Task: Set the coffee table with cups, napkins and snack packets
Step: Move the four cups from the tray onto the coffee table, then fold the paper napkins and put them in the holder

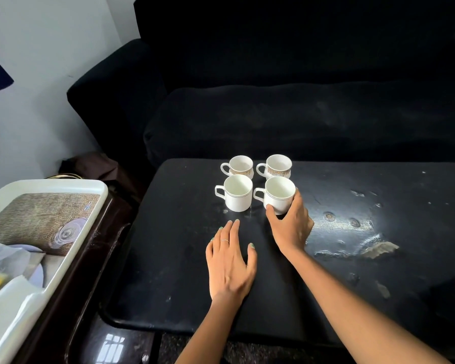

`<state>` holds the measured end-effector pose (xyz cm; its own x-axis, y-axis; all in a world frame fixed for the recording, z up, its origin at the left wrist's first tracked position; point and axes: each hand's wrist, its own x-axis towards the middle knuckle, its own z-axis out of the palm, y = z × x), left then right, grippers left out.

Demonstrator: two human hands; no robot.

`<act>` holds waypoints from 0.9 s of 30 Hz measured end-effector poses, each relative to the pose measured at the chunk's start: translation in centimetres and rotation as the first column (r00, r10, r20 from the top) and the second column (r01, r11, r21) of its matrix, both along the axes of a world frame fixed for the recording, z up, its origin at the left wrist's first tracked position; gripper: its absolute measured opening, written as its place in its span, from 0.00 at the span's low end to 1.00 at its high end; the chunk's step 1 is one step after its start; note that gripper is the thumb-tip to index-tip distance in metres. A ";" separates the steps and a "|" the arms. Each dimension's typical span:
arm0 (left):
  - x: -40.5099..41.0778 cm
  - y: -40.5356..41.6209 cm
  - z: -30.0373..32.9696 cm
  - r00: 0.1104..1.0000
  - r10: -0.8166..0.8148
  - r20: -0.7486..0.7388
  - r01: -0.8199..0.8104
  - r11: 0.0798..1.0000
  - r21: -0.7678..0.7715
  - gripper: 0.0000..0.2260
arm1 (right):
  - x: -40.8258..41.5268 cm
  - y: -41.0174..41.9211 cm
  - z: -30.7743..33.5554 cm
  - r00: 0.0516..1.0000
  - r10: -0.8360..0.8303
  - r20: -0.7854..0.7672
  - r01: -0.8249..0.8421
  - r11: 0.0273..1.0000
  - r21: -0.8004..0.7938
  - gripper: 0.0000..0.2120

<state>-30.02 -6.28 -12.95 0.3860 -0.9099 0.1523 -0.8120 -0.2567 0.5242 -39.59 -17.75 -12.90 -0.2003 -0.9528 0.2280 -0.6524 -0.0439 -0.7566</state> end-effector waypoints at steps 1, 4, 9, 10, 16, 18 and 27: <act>0.0 0.0 0.0 1.000 0.000 0.000 0.000 1.000 0.000 0.26 | 0.0 0.0 0.0 1.000 0.000 -0.005 0.000 1.000 0.000 0.34; 0.0 0.0 -0.2 1.000 0.001 0.007 -0.001 1.000 0.003 0.26 | 0.0 -0.1 0.0 1.000 0.003 -0.014 -0.003 1.000 0.003 0.34; 0.2 -0.1 -0.4 1.000 0.004 0.016 -0.003 1.000 -0.011 0.26 | -0.1 0.2 0.2 0.999 0.014 0.037 -0.015 0.999 0.048 0.44; 0.2 -0.1 -0.5 1.000 0.004 0.013 -0.003 1.000 -0.007 0.26 | -0.3 0.4 0.3 0.999 0.026 0.039 -0.028 0.998 0.060 0.46; -0.1 0.6 0.1 1.000 -0.011 0.015 0.011 1.000 0.013 0.28 | -2.6 4.1 0.5 0.972 0.186 -0.143 -0.159 0.970 0.183 0.41; -0.2 1.6 0.0 0.997 -0.061 0.044 0.058 0.996 0.072 0.28 | -3.6 5.5 0.6 0.926 0.283 -0.248 -0.224 0.944 0.243 0.36; 0.6 7.4 2.9 0.960 -0.269 0.078 0.189 0.829 0.526 0.30 | -5.7 11.2 5.0 0.652 0.656 -0.379 -0.384 0.718 0.580 0.30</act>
